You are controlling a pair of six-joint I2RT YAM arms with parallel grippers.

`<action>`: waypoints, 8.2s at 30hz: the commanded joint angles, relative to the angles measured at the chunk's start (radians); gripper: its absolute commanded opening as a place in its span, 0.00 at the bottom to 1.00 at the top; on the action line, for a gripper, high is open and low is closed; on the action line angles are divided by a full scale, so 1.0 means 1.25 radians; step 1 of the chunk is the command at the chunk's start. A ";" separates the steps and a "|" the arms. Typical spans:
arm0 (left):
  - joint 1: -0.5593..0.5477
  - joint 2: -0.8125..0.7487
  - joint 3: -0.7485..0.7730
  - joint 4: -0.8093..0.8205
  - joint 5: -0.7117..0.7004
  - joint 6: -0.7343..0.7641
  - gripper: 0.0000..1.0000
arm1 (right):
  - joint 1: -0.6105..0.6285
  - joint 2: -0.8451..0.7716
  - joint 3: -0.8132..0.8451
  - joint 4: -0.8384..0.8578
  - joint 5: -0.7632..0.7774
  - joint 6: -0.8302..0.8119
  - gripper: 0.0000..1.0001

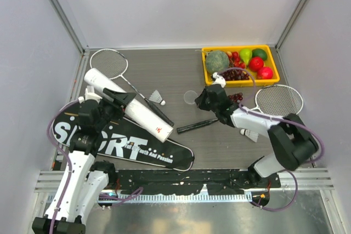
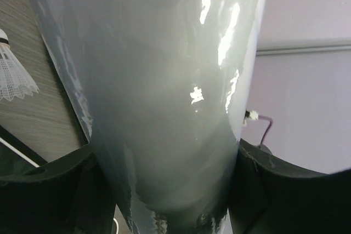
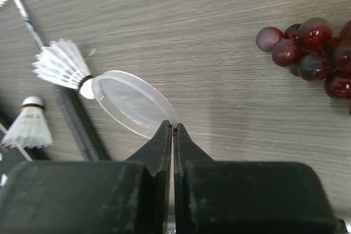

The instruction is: Pack up the badminton gear

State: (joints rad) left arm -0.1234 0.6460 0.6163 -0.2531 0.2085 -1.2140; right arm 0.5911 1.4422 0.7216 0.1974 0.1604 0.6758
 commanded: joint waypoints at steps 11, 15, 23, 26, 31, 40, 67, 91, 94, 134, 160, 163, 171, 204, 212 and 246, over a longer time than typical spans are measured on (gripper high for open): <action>0.061 0.010 -0.027 0.048 0.165 -0.149 0.45 | -0.042 0.118 0.149 -0.078 -0.071 -0.071 0.52; 0.068 0.001 -0.003 0.023 0.136 -0.126 0.44 | -0.043 0.027 0.152 -0.276 0.049 -0.032 0.53; 0.079 -0.020 0.015 -0.007 0.161 -0.056 0.44 | -0.052 -0.144 0.083 -0.478 0.153 -0.022 0.57; 0.082 -0.030 0.020 -0.016 0.183 -0.017 0.44 | -0.108 -0.235 0.029 -0.537 0.154 0.007 0.60; 0.080 -0.043 0.013 -0.023 0.194 0.046 0.44 | -0.204 -0.388 -0.042 -0.598 0.110 -0.020 0.62; 0.082 -0.032 -0.007 -0.048 0.196 0.106 0.45 | -0.448 -0.512 -0.094 -0.679 0.105 -0.073 0.68; 0.082 -0.031 0.004 -0.082 0.181 0.125 0.44 | -0.542 -0.516 -0.239 -0.533 -0.082 -0.067 0.42; 0.082 -0.014 0.040 -0.231 0.142 -0.014 0.35 | -0.540 -0.718 -0.159 -0.493 -0.211 -0.110 0.05; 0.082 -0.005 0.030 -0.233 0.175 -0.077 0.34 | -0.533 -0.754 -0.153 -0.405 -0.280 -0.133 0.05; 0.082 -0.003 0.040 -0.248 0.087 -0.419 0.29 | 0.598 -0.490 -0.026 0.232 0.187 -0.498 0.05; 0.082 -0.044 0.002 -0.249 0.095 -0.450 0.24 | 0.635 -0.454 0.093 -0.009 0.336 -0.213 0.56; 0.082 -0.046 0.002 -0.248 0.098 -0.450 0.23 | 0.635 -0.463 0.131 -0.139 0.366 -0.192 0.60; 0.082 -0.047 -0.008 -0.236 0.117 -0.446 0.22 | 0.589 -0.446 0.174 -0.262 0.289 -0.182 0.71; 0.082 -0.062 -0.025 -0.217 0.084 -0.446 0.17 | 0.526 -0.313 0.158 -0.132 0.224 -0.163 0.66; 0.082 -0.092 0.013 -0.329 -0.005 -0.342 0.15 | 0.415 -0.431 0.125 -0.176 0.088 -0.181 0.77; 0.079 -0.301 -0.024 -0.623 0.069 0.012 0.11 | 0.121 0.640 1.061 -0.453 -0.445 -0.525 0.77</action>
State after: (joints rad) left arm -0.0257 0.2657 0.5678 -1.0599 0.2550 -1.2663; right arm 0.7422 2.2208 1.9385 -0.3710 -0.2935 0.0448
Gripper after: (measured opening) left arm 0.668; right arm 0.769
